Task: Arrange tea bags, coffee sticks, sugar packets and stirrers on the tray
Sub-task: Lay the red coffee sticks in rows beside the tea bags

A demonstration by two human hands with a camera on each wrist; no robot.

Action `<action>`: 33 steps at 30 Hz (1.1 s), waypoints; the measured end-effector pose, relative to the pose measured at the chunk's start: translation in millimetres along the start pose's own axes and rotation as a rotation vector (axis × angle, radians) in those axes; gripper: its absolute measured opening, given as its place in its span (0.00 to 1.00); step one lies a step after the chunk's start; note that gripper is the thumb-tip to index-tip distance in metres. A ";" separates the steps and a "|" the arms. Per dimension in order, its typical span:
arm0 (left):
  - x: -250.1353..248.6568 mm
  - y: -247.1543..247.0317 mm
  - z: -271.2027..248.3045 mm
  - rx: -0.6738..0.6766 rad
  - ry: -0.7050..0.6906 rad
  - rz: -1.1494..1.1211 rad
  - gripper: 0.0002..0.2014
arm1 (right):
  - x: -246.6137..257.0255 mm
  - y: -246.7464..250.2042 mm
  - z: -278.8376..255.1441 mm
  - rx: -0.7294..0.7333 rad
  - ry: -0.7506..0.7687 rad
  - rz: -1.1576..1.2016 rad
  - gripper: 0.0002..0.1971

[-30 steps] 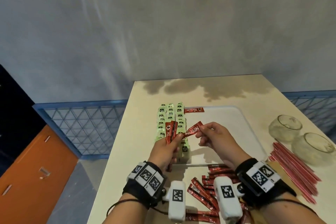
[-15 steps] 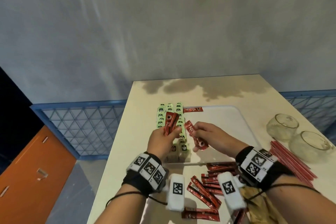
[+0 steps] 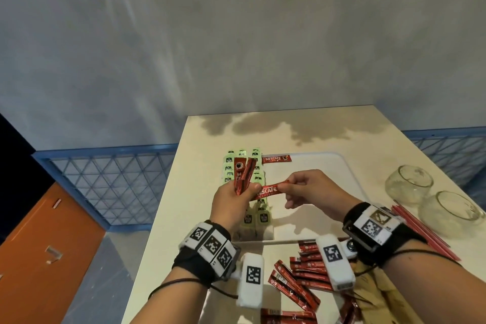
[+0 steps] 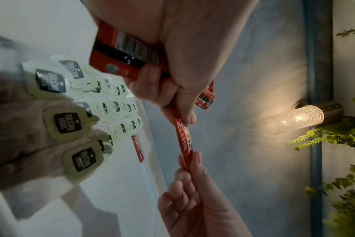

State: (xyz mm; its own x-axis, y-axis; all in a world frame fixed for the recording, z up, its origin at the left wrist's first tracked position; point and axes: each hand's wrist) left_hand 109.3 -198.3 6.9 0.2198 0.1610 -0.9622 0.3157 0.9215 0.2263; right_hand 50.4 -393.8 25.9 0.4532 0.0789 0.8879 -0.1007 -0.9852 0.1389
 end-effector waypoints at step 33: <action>20.9 18.0 36.1 0.053 0.292 -0.223 0.11 | -23.0 39.7 167.7 -0.643 -0.170 -0.247 0.11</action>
State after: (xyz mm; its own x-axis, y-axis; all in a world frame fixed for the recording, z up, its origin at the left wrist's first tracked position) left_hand 152.9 -191.1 -3.6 -0.1296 0.0594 -0.9898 0.3757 0.9267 0.0065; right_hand 184.6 -460.3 -62.6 0.6569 0.2120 0.7236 -0.4564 -0.6520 0.6054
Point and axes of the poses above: each hand's wrist, its own z-axis towards the middle knuckle, its own y-axis out of the back of the hand, x = y × z, and after that the axes turned 14 degrees about -y, right-handed
